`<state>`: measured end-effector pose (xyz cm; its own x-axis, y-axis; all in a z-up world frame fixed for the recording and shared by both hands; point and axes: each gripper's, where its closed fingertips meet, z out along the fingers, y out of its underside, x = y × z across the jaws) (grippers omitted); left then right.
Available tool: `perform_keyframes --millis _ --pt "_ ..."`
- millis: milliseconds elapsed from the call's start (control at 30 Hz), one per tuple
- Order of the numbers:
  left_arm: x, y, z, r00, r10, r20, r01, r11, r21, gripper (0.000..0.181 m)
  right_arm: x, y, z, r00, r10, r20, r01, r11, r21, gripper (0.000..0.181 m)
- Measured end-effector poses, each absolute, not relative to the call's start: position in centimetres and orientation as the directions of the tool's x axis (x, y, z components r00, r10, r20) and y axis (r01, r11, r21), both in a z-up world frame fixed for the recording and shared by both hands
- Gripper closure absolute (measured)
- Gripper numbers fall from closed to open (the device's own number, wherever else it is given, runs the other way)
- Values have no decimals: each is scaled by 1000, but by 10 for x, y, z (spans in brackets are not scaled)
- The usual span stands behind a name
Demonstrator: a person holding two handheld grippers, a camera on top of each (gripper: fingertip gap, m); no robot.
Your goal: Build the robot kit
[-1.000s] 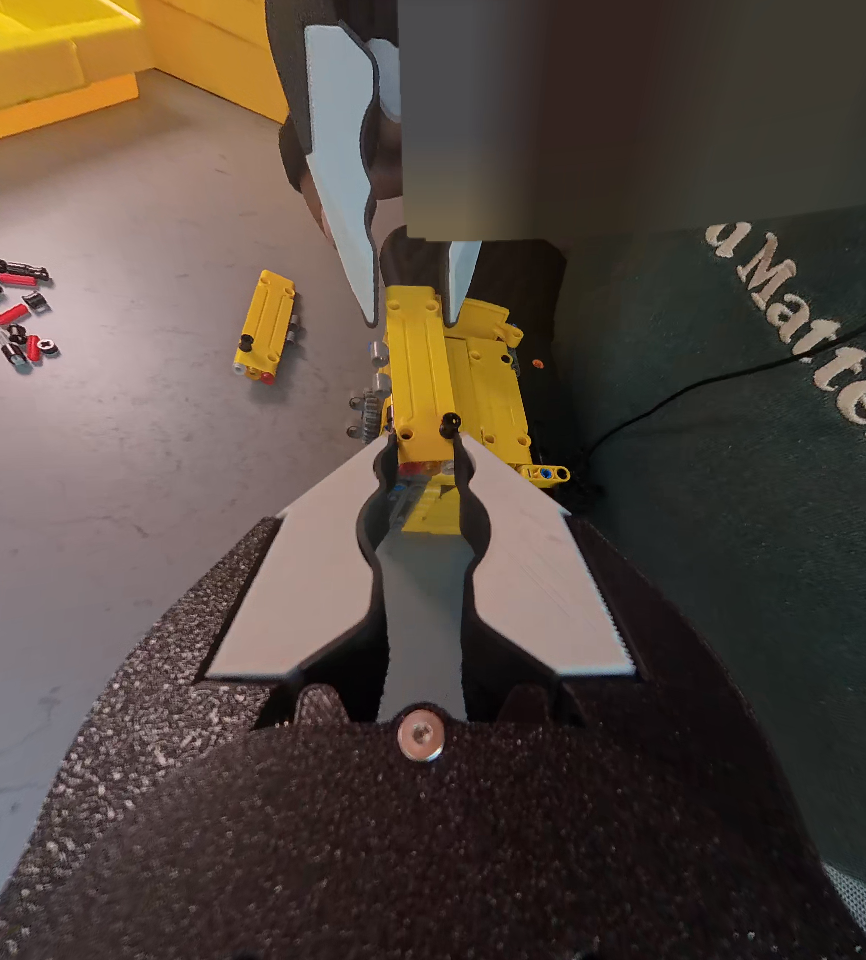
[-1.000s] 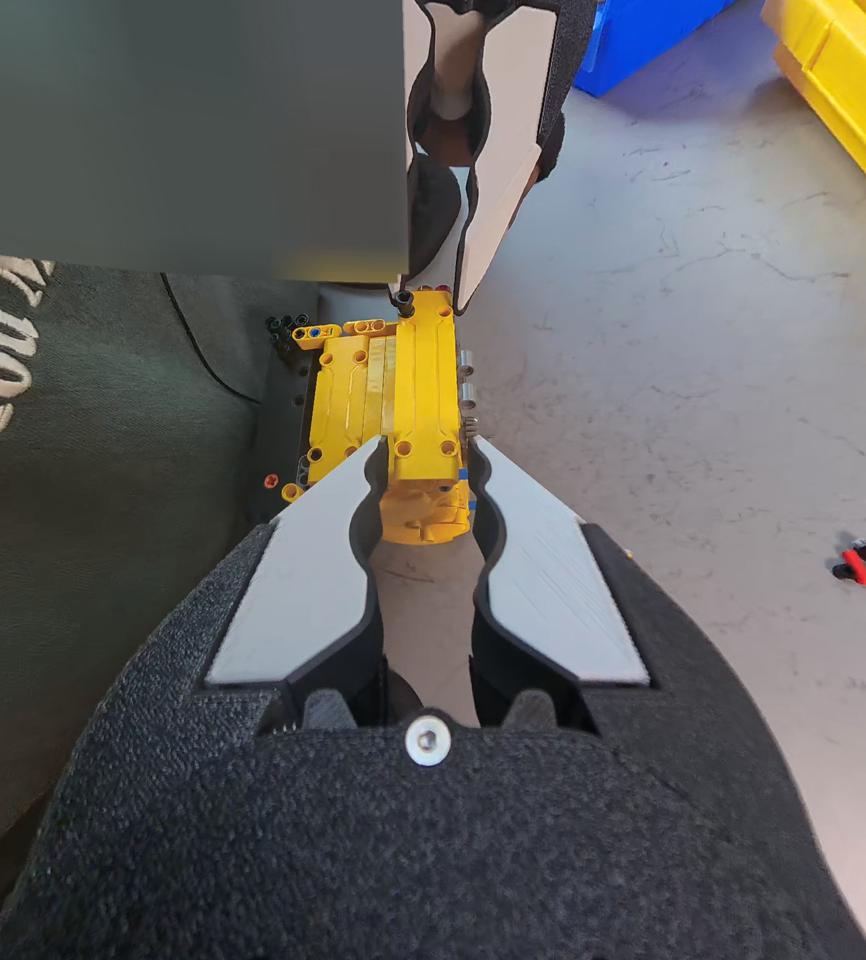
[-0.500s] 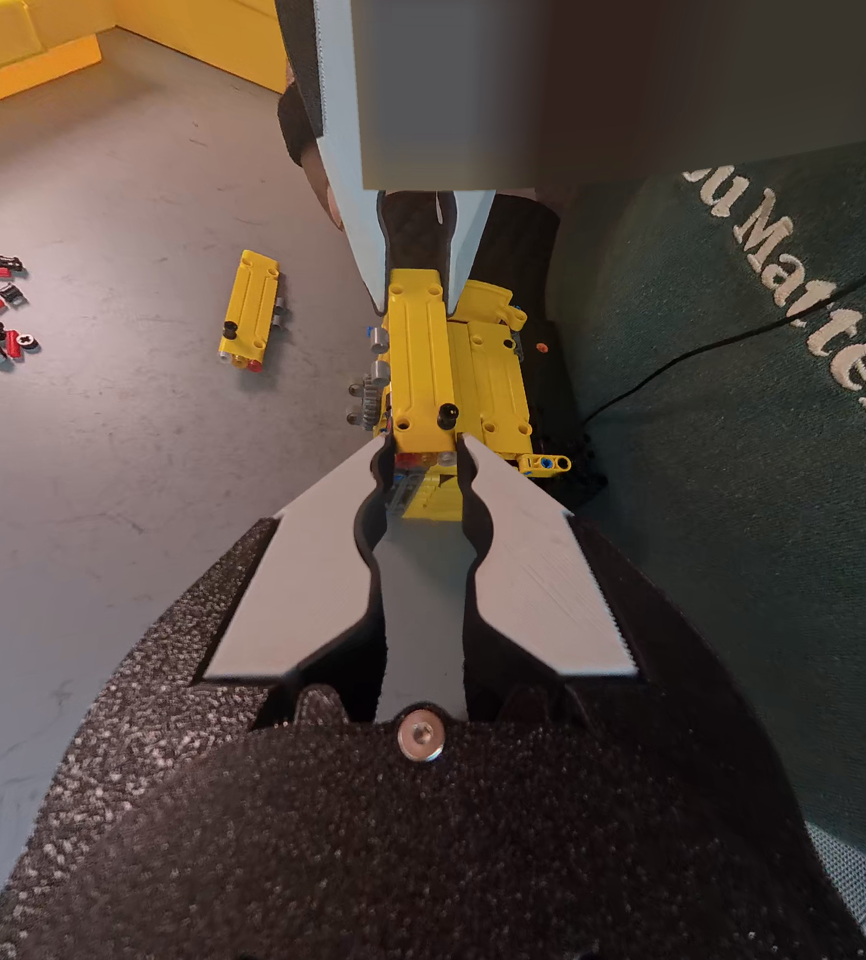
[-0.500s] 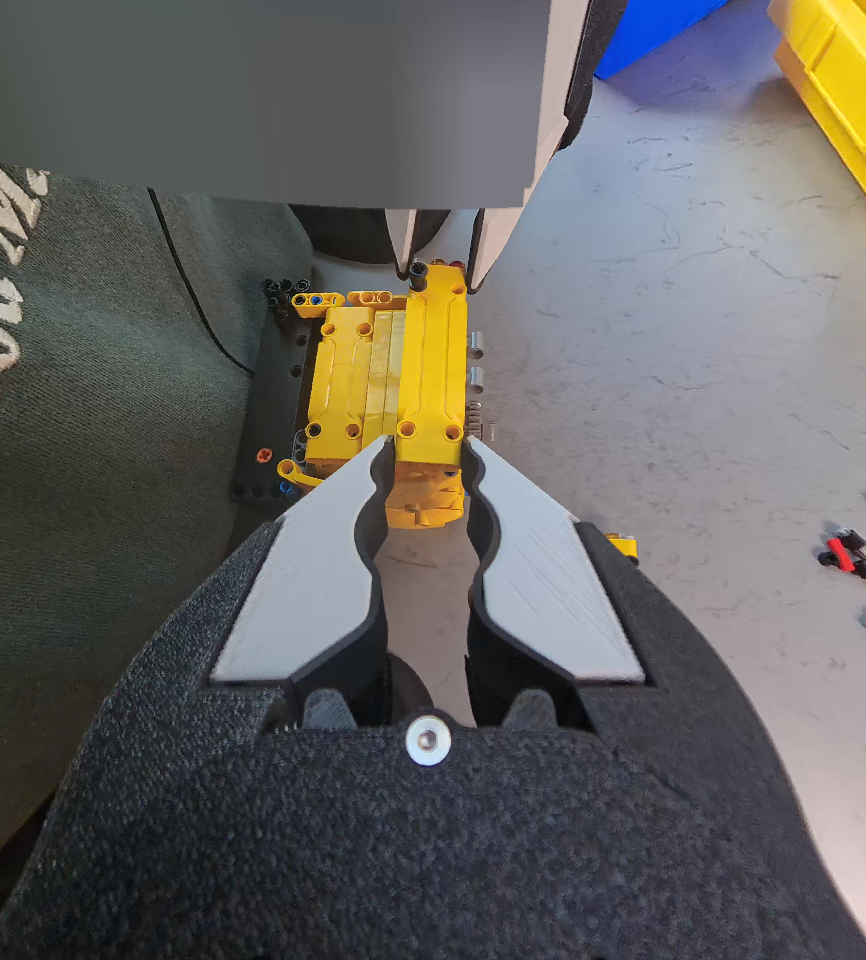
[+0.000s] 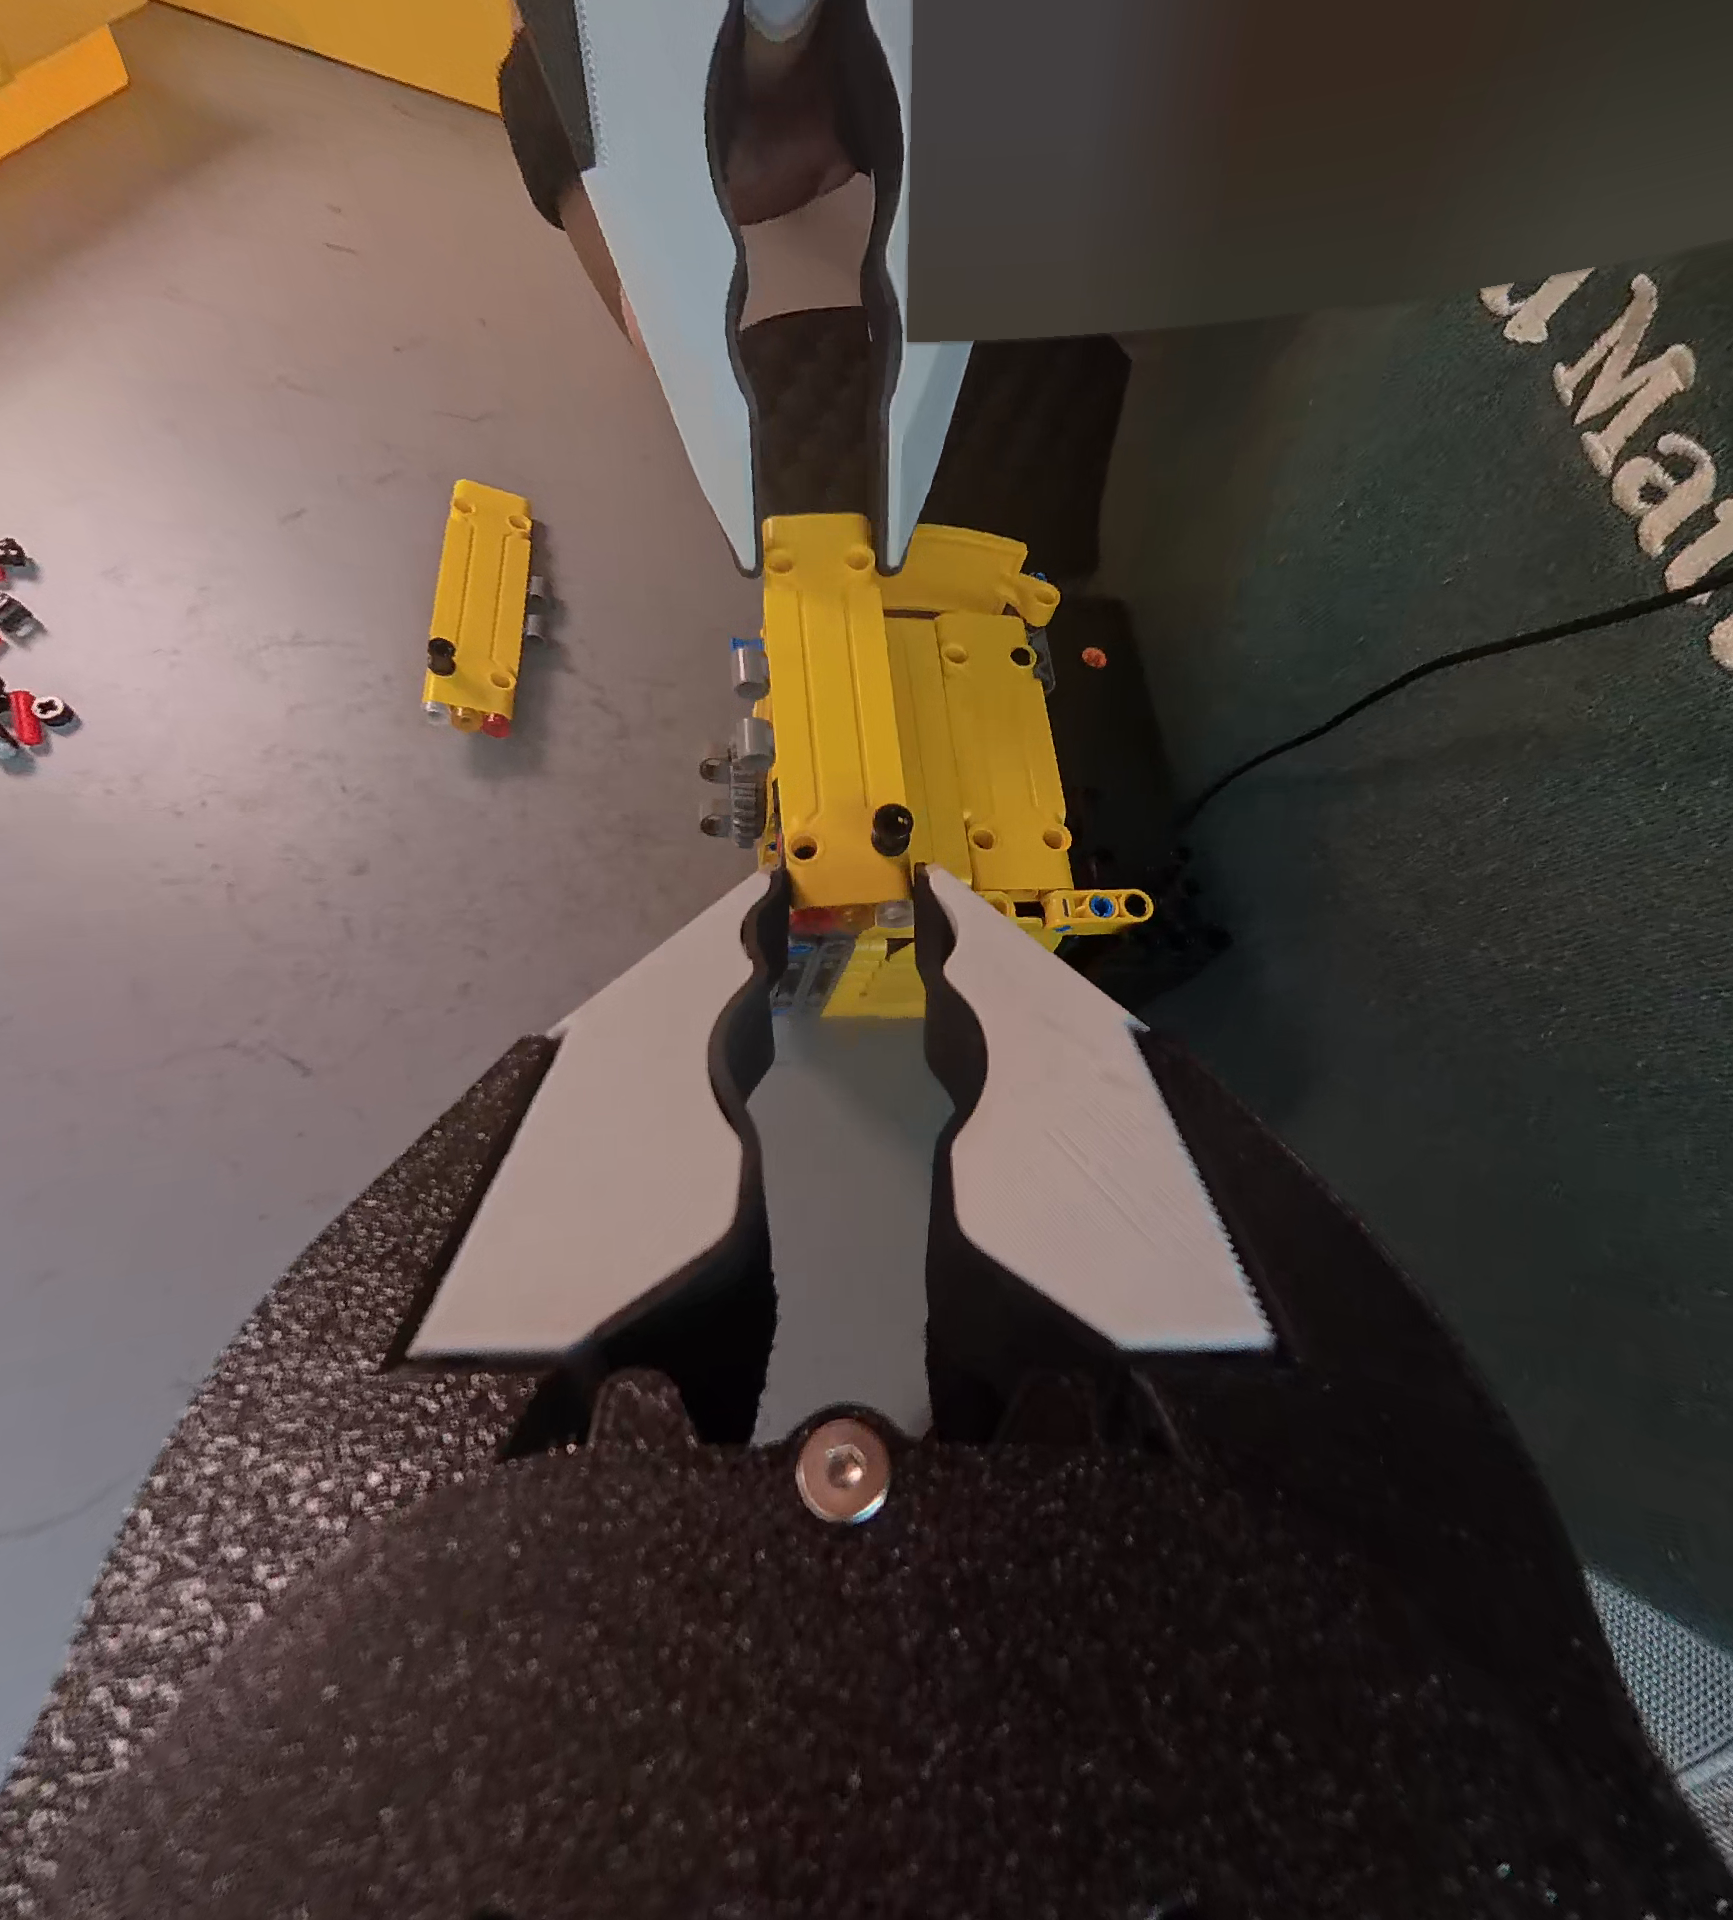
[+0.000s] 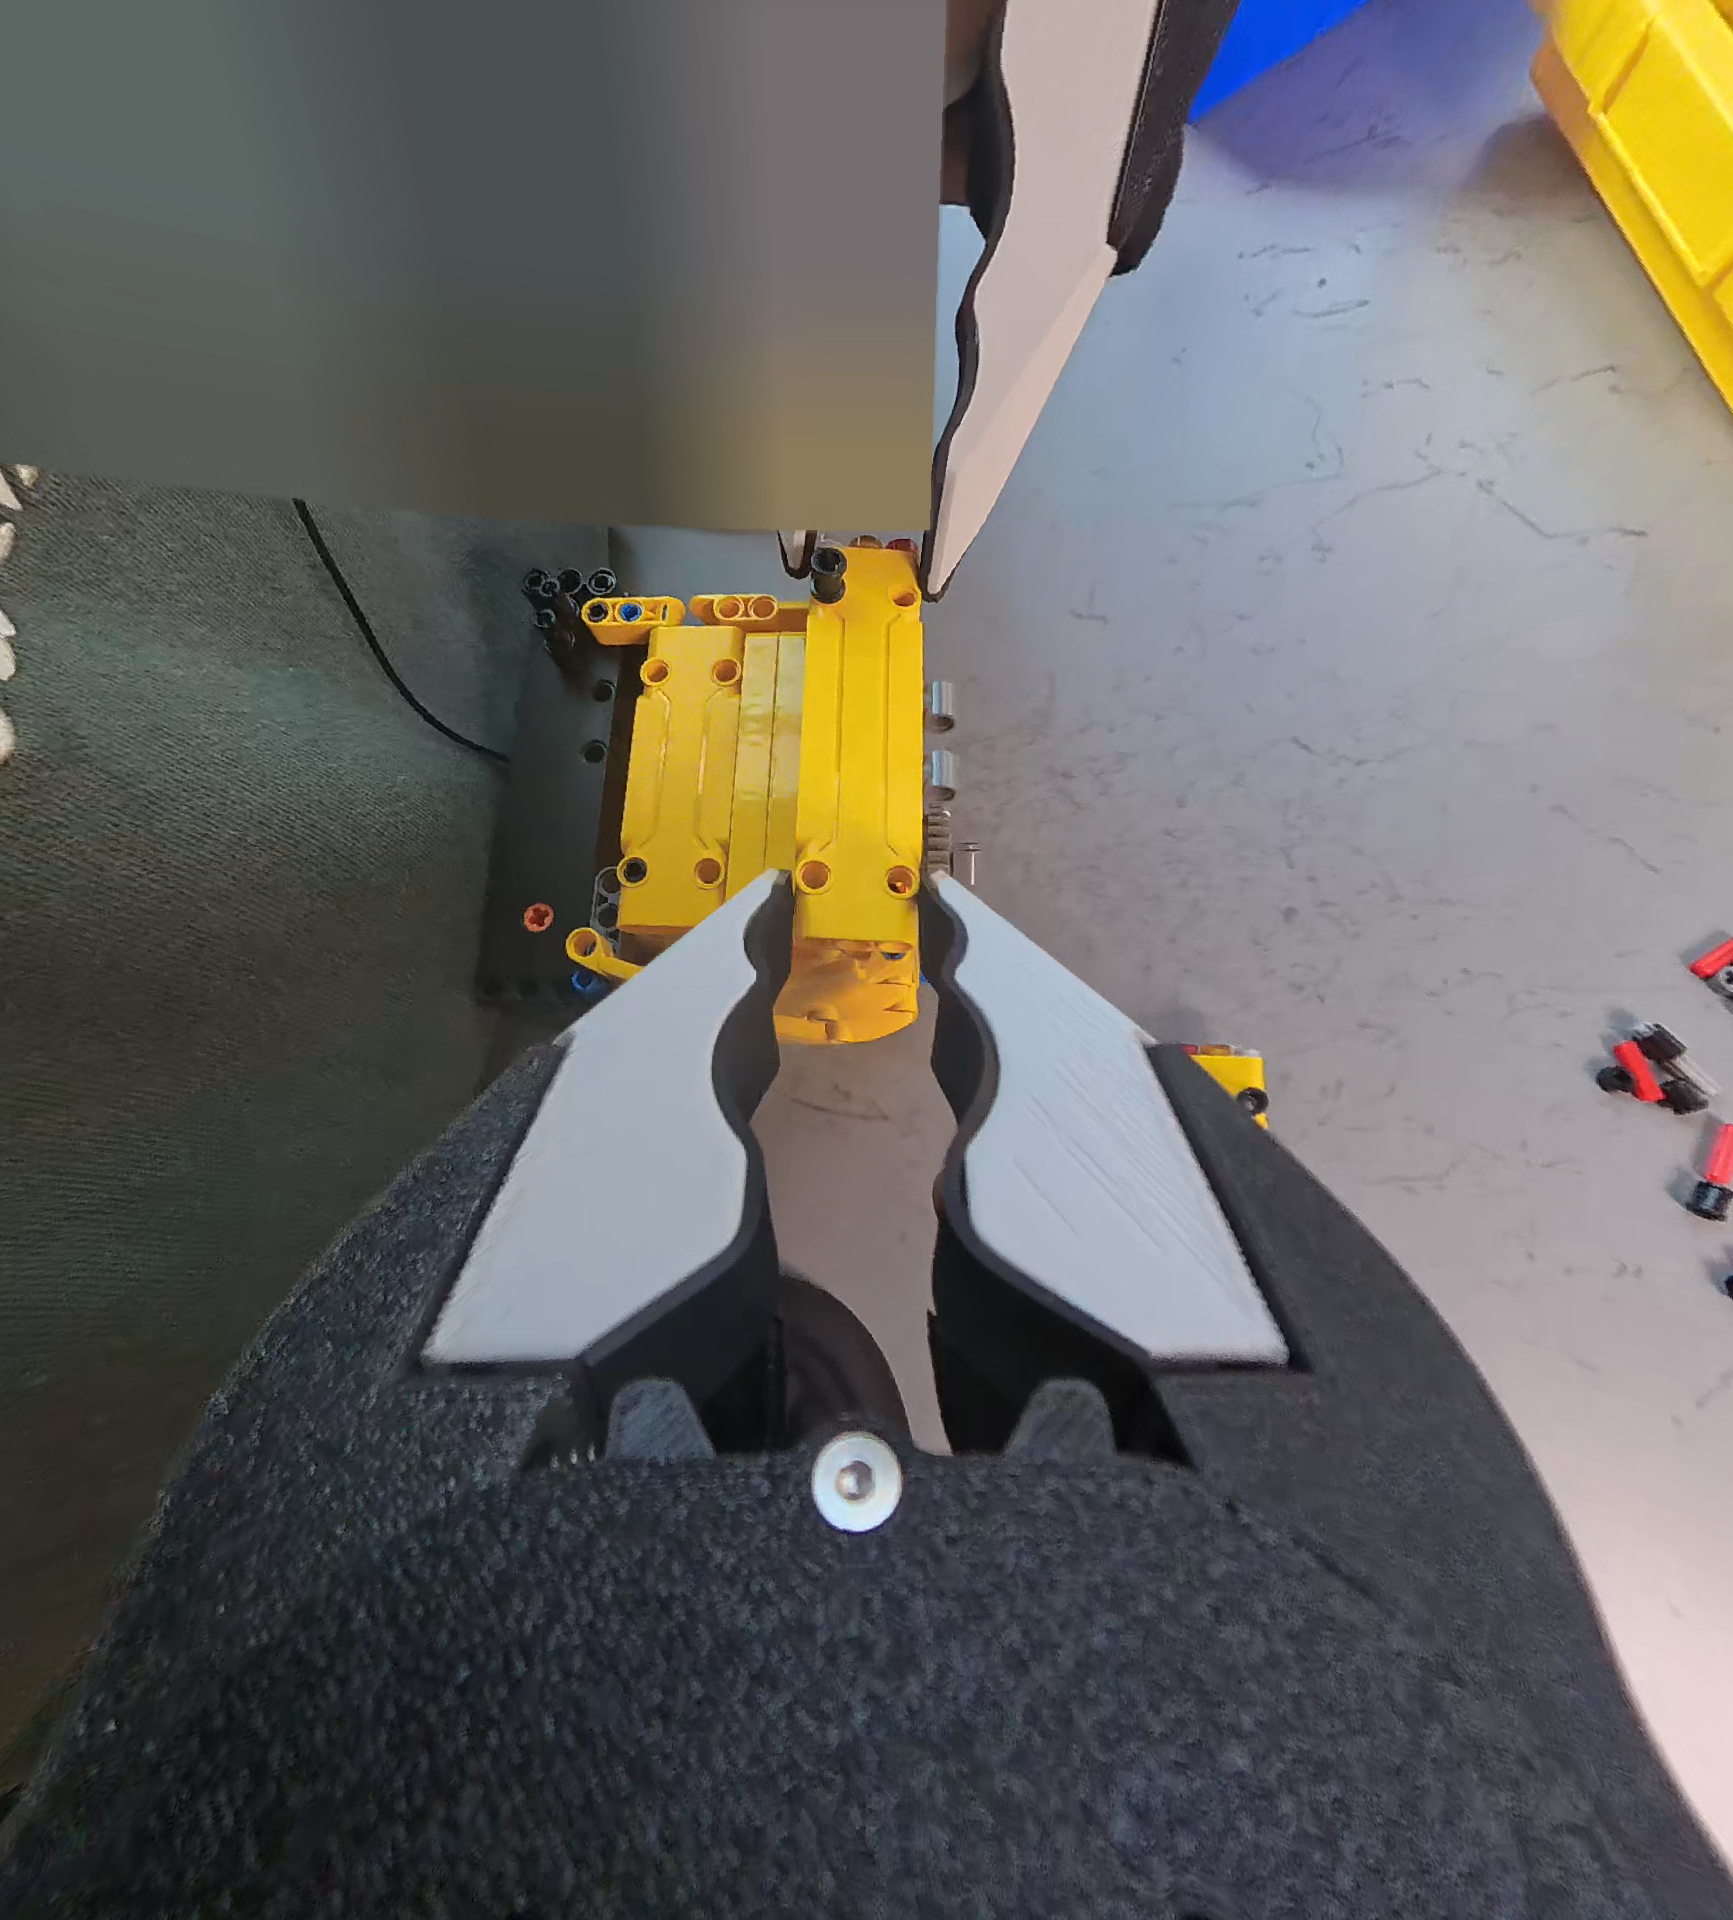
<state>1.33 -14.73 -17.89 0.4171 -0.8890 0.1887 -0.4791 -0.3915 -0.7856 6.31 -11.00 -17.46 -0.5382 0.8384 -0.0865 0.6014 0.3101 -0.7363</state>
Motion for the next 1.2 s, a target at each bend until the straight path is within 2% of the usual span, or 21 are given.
perform_keyframes --millis 967,1200 --pt "27 -163 -181 389 -882 265 -523 -448 -725 158 74 -132 -178 -506 857 -102 635 290 -716 159" --pt "28 -163 -182 404 -855 326 -531 -509 -678 158 74 -133 -184 -500 854 -148 656 261 -708 159"
